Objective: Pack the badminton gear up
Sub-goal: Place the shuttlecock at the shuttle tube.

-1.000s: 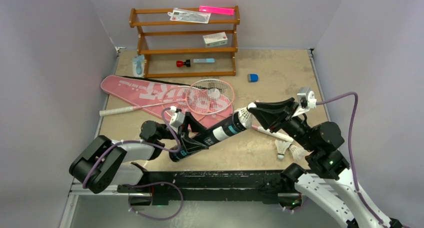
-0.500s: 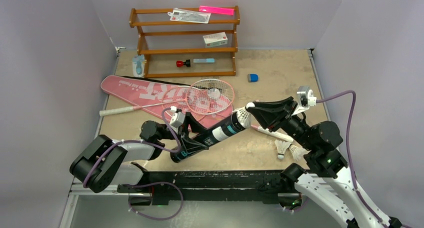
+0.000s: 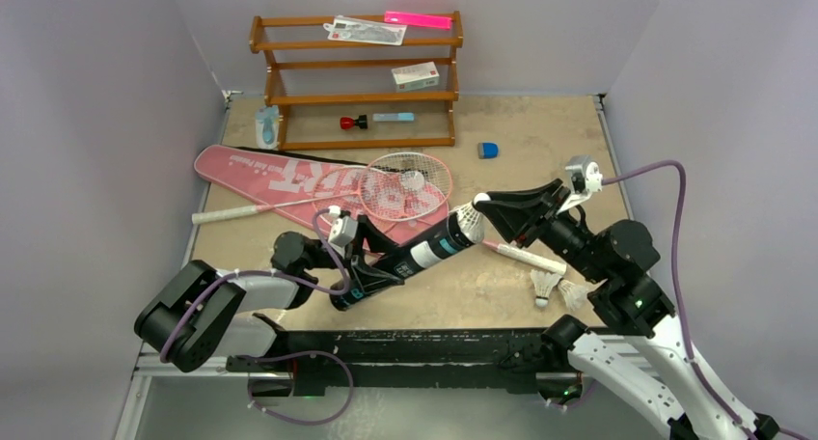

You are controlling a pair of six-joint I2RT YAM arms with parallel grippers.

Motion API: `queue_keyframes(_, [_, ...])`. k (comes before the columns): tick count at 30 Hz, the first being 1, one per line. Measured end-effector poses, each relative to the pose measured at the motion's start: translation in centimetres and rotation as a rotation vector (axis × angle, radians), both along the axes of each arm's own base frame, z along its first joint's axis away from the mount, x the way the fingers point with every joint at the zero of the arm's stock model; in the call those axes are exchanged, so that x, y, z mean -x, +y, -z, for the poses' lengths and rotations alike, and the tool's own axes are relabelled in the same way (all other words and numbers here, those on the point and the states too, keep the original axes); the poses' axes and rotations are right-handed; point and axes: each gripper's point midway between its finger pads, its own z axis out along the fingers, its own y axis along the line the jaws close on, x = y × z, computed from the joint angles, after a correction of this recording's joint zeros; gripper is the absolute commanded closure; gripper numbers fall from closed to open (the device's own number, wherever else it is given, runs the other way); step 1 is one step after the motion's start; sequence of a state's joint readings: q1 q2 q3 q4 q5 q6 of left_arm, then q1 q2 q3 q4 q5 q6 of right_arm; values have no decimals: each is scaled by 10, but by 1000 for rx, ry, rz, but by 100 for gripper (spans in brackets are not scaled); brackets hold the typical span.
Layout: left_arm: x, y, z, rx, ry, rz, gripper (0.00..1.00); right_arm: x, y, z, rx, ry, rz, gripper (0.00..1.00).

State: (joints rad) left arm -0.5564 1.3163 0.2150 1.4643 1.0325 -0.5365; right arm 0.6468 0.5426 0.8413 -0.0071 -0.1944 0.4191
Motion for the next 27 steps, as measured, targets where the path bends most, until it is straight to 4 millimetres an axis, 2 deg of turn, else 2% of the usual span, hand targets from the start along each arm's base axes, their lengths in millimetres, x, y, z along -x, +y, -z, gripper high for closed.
queue_keyframes(19, [-17,-3,24,-64,59,-70,52,-29,-5,33,122,99,119,100])
queue_keyframes(27, [-23,-4,28,-77,58,-96,52,-33,-11,38,152,118,159,100])
